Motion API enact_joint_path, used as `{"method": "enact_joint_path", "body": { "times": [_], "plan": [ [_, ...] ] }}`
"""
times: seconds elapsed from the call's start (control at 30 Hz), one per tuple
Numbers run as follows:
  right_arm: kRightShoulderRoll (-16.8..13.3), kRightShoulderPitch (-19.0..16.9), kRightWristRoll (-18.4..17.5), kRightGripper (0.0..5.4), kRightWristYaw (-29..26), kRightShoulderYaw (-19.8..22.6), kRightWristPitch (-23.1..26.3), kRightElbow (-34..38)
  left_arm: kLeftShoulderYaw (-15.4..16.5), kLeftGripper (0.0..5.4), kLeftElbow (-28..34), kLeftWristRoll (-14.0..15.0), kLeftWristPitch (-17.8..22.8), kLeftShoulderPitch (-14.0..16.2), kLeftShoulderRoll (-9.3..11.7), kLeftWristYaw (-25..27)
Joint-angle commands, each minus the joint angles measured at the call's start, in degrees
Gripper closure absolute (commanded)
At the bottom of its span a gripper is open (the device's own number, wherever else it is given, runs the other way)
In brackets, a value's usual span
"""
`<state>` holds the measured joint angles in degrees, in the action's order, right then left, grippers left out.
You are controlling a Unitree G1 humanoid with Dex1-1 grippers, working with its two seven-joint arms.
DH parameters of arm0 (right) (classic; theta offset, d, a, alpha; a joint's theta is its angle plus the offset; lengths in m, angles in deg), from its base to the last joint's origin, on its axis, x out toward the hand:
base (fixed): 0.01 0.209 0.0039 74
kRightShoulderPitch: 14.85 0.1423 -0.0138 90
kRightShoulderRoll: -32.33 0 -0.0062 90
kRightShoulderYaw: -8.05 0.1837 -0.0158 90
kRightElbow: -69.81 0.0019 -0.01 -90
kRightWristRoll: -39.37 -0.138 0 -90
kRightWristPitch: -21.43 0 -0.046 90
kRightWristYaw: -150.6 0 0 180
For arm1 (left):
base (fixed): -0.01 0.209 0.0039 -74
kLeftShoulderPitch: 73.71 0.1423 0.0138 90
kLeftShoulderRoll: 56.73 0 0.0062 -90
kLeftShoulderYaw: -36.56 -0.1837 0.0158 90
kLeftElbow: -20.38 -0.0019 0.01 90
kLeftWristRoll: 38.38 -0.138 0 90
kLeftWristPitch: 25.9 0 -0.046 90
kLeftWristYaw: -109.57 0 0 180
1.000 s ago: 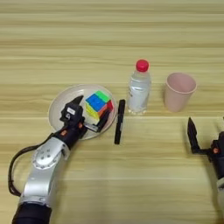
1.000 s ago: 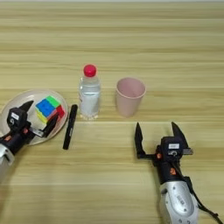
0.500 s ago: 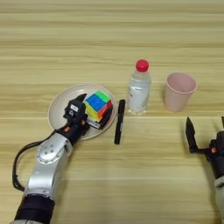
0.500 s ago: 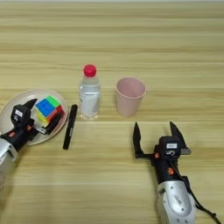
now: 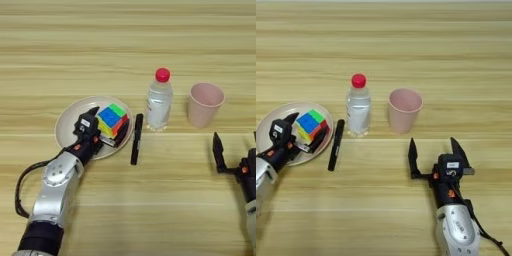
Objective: Move the objects on the table
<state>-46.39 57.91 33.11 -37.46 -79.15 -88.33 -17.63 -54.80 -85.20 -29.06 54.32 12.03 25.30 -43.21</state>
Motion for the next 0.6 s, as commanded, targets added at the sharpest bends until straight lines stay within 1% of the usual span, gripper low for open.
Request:
{"method": "enact_joint_path", "body": {
  "times": [0.03, 0.07, 0.1, 0.13, 0.17, 0.2, 0.27, 0.6],
  "plan": [
    [-0.06, 0.55, -0.01, 0.00, -0.11, 0.43, -0.21, -0.06, 0.26, 0.39, -1.84, -0.17, -0.67, -1.29, 0.11, -0.09],
    [-0.06, 0.55, -0.04, 0.00, -0.10, 0.45, -0.18, -0.02, 0.28, 0.43, -1.99, -0.14, -0.77, -1.34, 0.10, -0.06],
    [-0.05, 0.55, -0.06, 0.00, -0.10, 0.47, -0.16, 0.00, 0.30, 0.61, -2.08, -0.10, -0.83, -1.37, 0.09, -0.05],
    [-0.05, 0.56, -0.07, 0.00, -0.10, 0.49, -0.14, 0.01, 0.32, 0.61, -2.15, -0.10, -0.89, -1.39, 0.08, -0.06],
    [-0.05, 0.57, -0.09, 0.00, -0.11, 0.50, -0.13, 0.00, 0.34, 0.79, -2.21, -0.08, -0.94, -1.39, 0.07, -0.07],
    [-0.03, 0.55, -0.08, 0.00, -0.11, 0.50, -0.12, 0.01, 0.37, 0.82, -2.23, -0.10, -0.98, -1.38, 0.08, -0.12],
    [0.00, 0.54, -0.09, 0.00, -0.11, 0.49, -0.11, 0.02, 0.46, 1.05, -2.23, -0.04, -0.99, -1.35, 0.09, -0.19],
    [0.09, 0.30, -0.23, 0.00, -0.07, 0.51, -0.03, 0.22, 0.70, 1.87, -1.97, 0.00, -0.85, -1.24, 0.10, -0.21]
  ]
}}
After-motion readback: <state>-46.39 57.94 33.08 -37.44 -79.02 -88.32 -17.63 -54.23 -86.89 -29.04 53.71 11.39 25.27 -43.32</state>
